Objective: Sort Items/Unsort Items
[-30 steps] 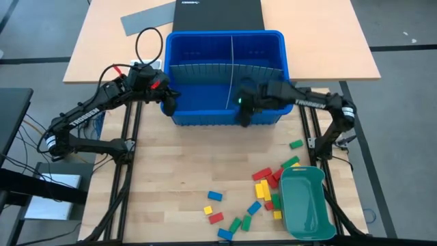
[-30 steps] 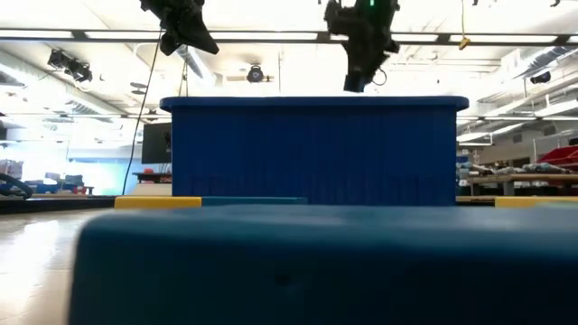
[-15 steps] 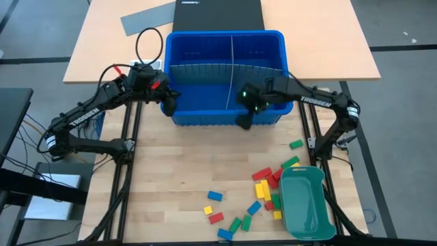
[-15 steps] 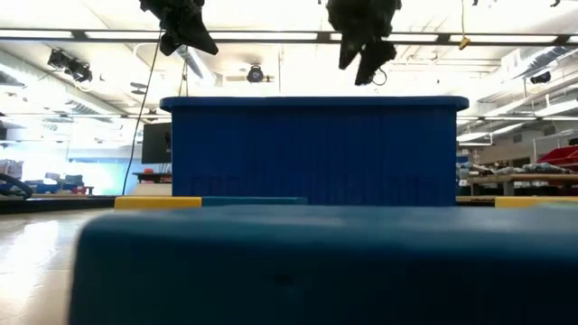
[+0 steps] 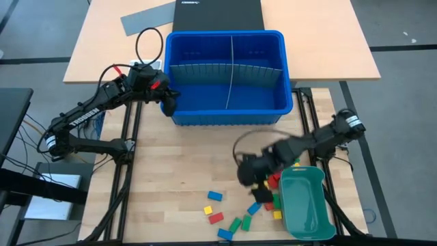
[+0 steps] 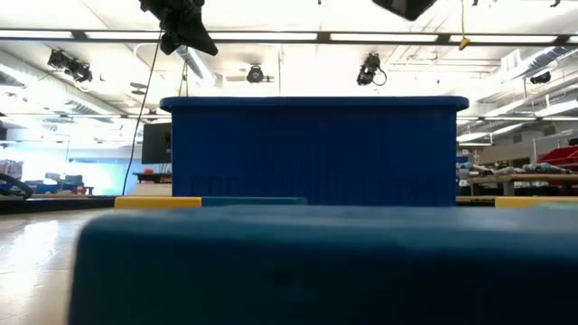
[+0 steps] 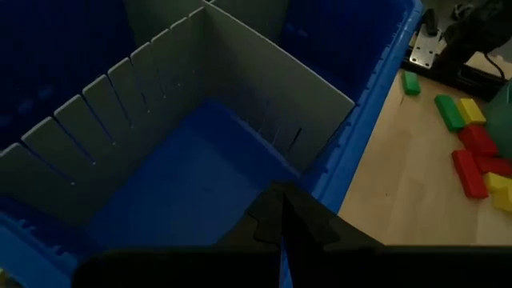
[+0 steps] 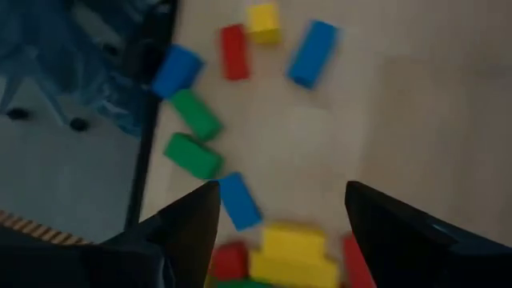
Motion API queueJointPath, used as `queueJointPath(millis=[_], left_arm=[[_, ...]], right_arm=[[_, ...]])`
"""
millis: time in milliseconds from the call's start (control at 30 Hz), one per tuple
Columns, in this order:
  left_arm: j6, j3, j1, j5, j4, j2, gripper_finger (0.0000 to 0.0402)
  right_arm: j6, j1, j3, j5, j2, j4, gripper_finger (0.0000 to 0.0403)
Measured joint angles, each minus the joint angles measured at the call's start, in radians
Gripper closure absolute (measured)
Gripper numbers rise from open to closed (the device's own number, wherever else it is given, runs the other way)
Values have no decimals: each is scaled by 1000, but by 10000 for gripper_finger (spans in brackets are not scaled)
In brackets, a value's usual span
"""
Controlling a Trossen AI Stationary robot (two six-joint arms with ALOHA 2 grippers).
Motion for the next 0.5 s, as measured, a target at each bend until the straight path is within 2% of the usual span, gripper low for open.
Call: queueJointPath(millis=[200, 500], left_arm=[[22, 0, 0, -13, 0, 0, 390], [20, 0, 0, -18, -26, 0, 390]], right_arm=[[0, 121, -108, 11, 53, 176, 144], [-48, 198, -125, 14, 226, 200, 145]])
